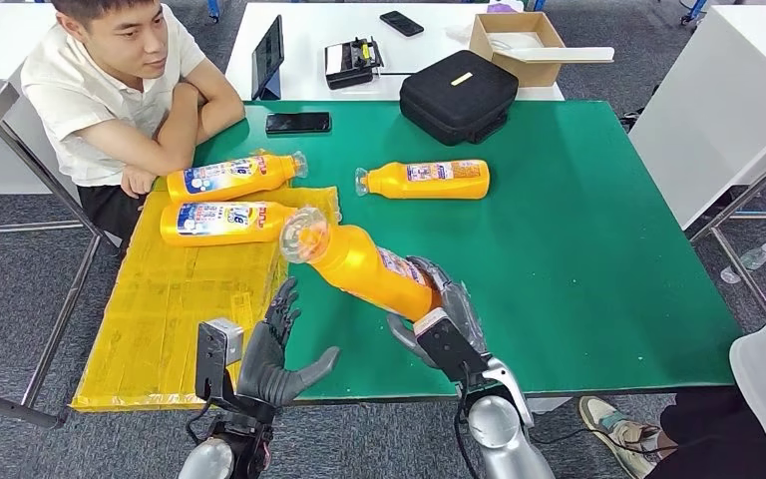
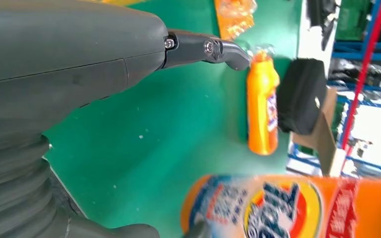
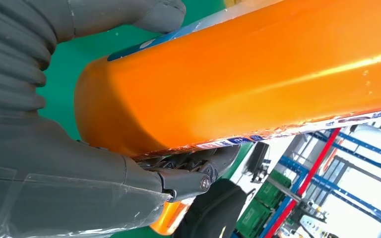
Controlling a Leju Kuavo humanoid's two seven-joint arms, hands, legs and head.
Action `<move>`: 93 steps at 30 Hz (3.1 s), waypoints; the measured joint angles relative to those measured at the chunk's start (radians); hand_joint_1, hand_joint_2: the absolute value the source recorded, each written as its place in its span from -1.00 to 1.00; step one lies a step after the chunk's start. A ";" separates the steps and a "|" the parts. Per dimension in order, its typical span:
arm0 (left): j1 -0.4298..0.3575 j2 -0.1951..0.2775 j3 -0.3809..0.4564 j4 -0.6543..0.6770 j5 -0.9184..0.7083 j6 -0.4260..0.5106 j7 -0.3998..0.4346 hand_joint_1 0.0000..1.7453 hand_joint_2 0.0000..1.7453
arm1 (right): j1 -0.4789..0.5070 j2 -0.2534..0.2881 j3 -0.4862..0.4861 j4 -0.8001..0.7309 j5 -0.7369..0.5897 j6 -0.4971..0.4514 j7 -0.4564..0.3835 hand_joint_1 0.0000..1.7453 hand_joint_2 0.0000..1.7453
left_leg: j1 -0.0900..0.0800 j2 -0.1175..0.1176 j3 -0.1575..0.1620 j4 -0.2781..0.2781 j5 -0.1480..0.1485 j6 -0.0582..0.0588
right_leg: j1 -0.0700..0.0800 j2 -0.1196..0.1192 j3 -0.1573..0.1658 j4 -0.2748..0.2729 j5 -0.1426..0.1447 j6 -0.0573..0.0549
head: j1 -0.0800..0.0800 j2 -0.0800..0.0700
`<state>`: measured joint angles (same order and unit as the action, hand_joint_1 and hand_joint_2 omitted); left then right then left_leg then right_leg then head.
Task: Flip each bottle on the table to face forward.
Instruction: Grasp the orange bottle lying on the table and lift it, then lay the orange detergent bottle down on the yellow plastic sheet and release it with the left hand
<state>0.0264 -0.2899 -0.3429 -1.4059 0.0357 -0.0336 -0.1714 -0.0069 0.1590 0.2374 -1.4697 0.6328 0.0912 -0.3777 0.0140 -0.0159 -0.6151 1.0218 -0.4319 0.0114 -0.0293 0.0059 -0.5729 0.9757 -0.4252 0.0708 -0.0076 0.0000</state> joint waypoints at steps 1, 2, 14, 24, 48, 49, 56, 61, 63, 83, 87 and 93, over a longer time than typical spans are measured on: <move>0.000 0.000 -0.001 -0.002 0.002 -0.006 -0.006 -1.00 1.00 | 0.000 0.000 0.005 0.003 0.002 0.001 0.000 1.00 1.00 | 0.000 0.000 0.000 0.000 0.000 0.000 | 0.000 0.000 0.000 0.000 0.000 0.000 | 0.000 0.000; 0.001 0.000 -0.002 -0.004 0.003 -0.009 -0.010 -1.00 1.00 | 0.000 0.001 0.010 0.006 0.005 0.001 0.000 1.00 1.00 | 0.000 0.000 0.000 0.000 0.000 0.000 | 0.000 0.000 0.000 0.000 0.000 0.000 | 0.000 0.000; -0.004 0.000 -0.024 -0.009 -0.007 -0.011 -0.027 -1.00 1.00 | -0.043 0.007 0.025 0.101 0.004 -0.005 0.011 1.00 1.00 | 0.000 0.000 -0.001 0.000 0.000 0.000 | 0.000 0.000 -0.001 0.000 0.000 0.000 | 0.000 0.000; -0.016 0.000 -0.032 -0.007 0.061 -0.008 -0.025 -1.00 1.00 | -0.105 0.032 0.024 0.200 0.089 -0.061 0.022 1.00 1.00 | 0.000 0.000 -0.001 0.000 0.000 0.000 | 0.000 0.000 -0.001 0.000 0.000 0.000 | 0.000 0.000; -0.080 -0.001 -0.049 0.048 0.184 0.050 -0.055 -1.00 1.00 | -0.112 0.080 0.035 0.267 0.195 -0.129 0.008 1.00 1.00 | 0.000 0.000 -0.001 0.000 0.000 0.000 | 0.000 0.000 -0.002 0.000 0.000 0.000 | 0.000 0.000; -0.085 -0.002 -0.049 0.051 0.190 0.054 -0.054 -1.00 1.00 | -0.113 0.080 0.035 0.273 0.198 -0.131 0.005 1.00 1.00 | 0.000 0.000 -0.001 0.000 0.000 0.000 | 0.000 0.000 -0.002 0.000 0.000 0.000 | 0.000 0.000; -0.116 -0.005 -0.048 0.082 0.289 0.071 -0.044 -1.00 1.00 | -0.125 0.095 0.034 0.314 0.207 -0.141 -0.014 1.00 1.00 | 0.000 0.000 -0.001 0.000 0.000 0.000 | 0.000 0.000 -0.002 0.000 0.000 0.000 | 0.000 0.000; -0.139 -0.007 -0.047 0.113 0.353 0.114 -0.058 -1.00 1.00 | -0.143 0.113 0.035 0.345 0.223 -0.160 -0.025 1.00 1.00 | 0.000 0.000 -0.001 0.000 0.001 0.000 | 0.000 0.000 -0.002 0.000 0.000 0.000 | 0.000 0.000; -0.149 -0.008 -0.047 0.122 0.371 0.124 -0.061 -1.00 1.00 | -0.147 0.121 0.036 0.351 0.223 -0.160 -0.027 1.00 1.00 | 0.000 0.000 -0.001 0.000 0.001 0.000 | 0.000 0.000 -0.002 0.000 0.000 0.000 | 0.000 0.000; -0.192 -0.014 -0.054 0.185 0.428 0.136 -0.086 1.00 1.00 | -0.193 0.147 0.043 0.455 0.187 -0.140 -0.036 1.00 1.00 | 0.000 0.000 -0.002 0.000 0.001 0.000 | 0.000 0.000 -0.002 0.000 0.000 0.000 | 0.000 0.000; -0.193 -0.014 -0.054 0.187 0.428 0.141 -0.093 1.00 1.00 | -0.193 0.147 0.044 0.463 0.177 -0.135 -0.039 1.00 1.00 | 0.000 0.000 -0.002 0.000 0.001 0.000 | 0.000 0.000 -0.002 0.000 0.000 0.000 | 0.000 0.000; -0.192 -0.015 -0.056 0.185 0.458 0.131 -0.116 1.00 1.00 | -0.195 0.154 0.045 0.488 0.122 -0.108 -0.061 1.00 1.00 | 0.000 0.000 -0.002 0.000 0.001 0.000 | 0.000 0.000 -0.002 0.000 0.000 0.000 | 0.000 0.000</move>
<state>-0.1655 -0.3047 -0.3994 -1.2207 0.4939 0.0971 -0.2875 -0.2014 0.3125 0.2820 -0.9821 0.7543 -0.0166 -0.4382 0.0140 -0.0157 -0.6166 1.0220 -0.4307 0.0112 -0.0294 0.0061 -0.5748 0.9760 -0.4248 0.0710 -0.0075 0.0000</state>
